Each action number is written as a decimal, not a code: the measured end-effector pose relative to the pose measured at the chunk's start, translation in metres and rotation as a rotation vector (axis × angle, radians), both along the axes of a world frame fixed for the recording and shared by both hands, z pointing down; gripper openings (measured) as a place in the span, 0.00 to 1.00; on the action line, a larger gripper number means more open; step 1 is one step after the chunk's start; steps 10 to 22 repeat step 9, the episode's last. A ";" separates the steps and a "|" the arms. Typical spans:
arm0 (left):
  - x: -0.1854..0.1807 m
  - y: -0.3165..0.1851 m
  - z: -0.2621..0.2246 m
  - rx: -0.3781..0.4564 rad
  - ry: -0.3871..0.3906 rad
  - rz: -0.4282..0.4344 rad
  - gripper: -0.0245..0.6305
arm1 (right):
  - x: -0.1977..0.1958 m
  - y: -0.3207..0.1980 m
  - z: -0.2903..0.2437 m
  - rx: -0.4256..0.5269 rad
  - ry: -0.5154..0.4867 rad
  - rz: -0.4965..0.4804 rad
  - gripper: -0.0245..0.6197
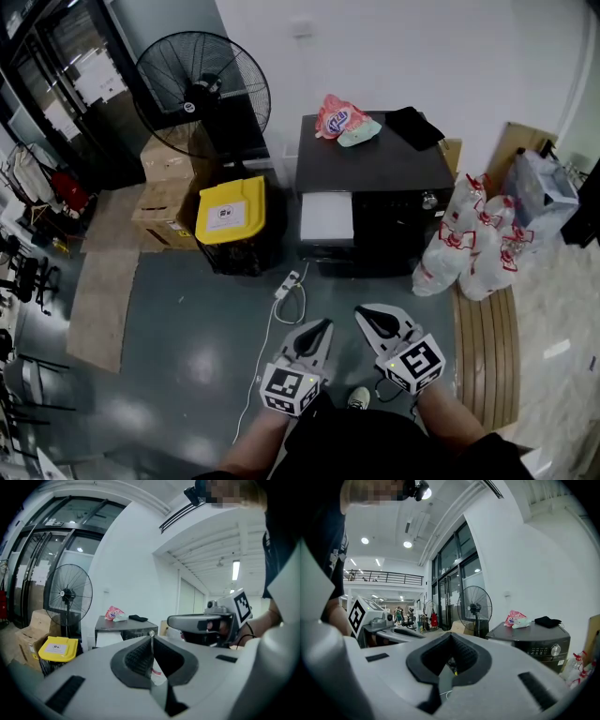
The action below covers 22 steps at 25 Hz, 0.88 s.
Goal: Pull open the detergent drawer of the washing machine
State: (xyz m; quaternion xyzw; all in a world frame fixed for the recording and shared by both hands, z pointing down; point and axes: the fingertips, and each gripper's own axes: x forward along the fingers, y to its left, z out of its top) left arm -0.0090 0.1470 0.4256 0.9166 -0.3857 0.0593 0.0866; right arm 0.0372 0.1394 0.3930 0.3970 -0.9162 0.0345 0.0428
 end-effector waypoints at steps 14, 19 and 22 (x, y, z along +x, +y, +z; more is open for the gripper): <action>0.005 -0.008 -0.003 -0.001 -0.003 0.005 0.06 | 0.004 -0.008 -0.001 -0.007 -0.006 0.004 0.04; 0.005 -0.008 -0.003 -0.001 -0.003 0.005 0.06 | 0.004 -0.008 -0.001 -0.007 -0.006 0.004 0.04; 0.005 -0.008 -0.003 -0.001 -0.003 0.005 0.06 | 0.004 -0.008 -0.001 -0.007 -0.006 0.004 0.04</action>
